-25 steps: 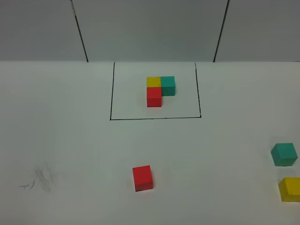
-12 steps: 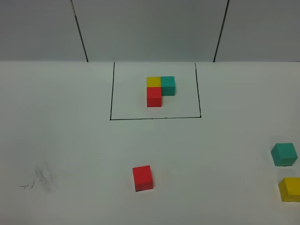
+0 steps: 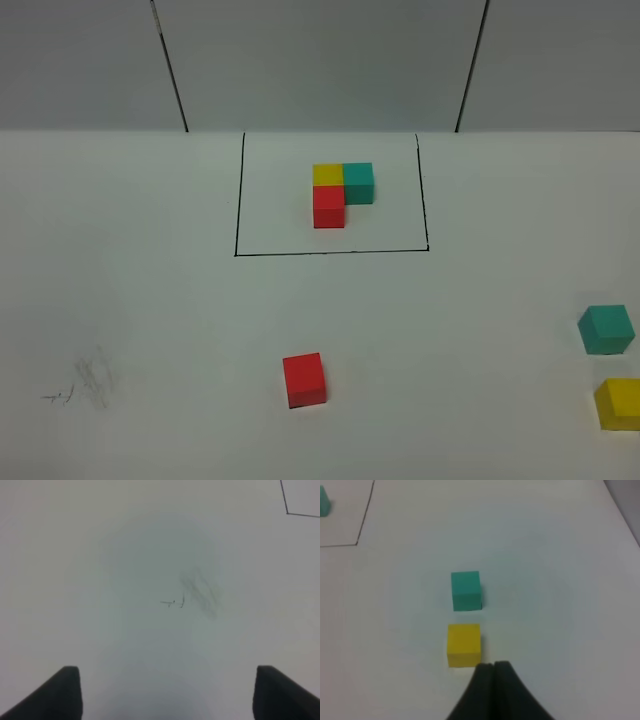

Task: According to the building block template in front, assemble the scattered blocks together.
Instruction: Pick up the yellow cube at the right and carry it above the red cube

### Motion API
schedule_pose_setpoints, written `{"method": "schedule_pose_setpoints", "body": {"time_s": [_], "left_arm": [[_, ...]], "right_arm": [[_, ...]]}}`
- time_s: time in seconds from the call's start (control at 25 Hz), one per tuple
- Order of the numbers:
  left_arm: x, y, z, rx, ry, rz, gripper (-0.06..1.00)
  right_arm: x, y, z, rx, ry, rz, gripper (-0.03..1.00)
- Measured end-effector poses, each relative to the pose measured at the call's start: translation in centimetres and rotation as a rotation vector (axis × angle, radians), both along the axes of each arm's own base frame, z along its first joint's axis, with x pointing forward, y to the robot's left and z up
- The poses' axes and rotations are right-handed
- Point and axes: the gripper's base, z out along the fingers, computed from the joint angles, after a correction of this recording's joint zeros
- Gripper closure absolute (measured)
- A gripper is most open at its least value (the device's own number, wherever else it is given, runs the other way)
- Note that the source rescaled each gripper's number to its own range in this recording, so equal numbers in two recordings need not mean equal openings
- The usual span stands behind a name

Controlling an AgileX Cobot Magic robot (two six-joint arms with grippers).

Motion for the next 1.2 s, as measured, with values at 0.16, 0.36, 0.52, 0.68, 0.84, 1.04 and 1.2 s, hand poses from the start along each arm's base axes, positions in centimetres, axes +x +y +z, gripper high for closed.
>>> {"method": "schedule_pose_setpoints", "body": {"time_s": [0.16,0.36,0.52,0.68,0.84,1.04,1.2], "left_arm": [[0.04,0.0,-0.13,0.0,0.005,0.0,-0.06],[0.04,0.0,-0.12,0.0,0.004,0.0,-0.06],[0.05,0.0,-0.16,-0.001,0.005,0.0,-0.06],[0.05,0.0,-0.16,-0.001,0.005,0.0,-0.06],[0.05,0.0,-0.16,-0.001,0.005,0.0,-0.06],[0.05,0.0,-0.16,-0.001,0.005,0.0,-0.06],[0.05,0.0,-0.16,-0.001,0.005,0.0,-0.06]], "right_arm": [[0.0,-0.04,0.0,-0.005,0.0,-0.003,0.97],[0.0,-0.04,0.0,-0.005,0.0,-0.003,0.97],[0.0,-0.04,0.0,-0.005,0.0,-0.003,0.97],[0.0,0.0,0.0,0.0,0.0,0.0,0.97],[0.0,-0.04,0.0,-0.005,0.0,-0.003,0.97],[0.0,-0.04,0.0,-0.005,0.0,-0.003,0.97],[0.0,-0.04,0.0,-0.005,0.0,-0.003,0.97]]}}
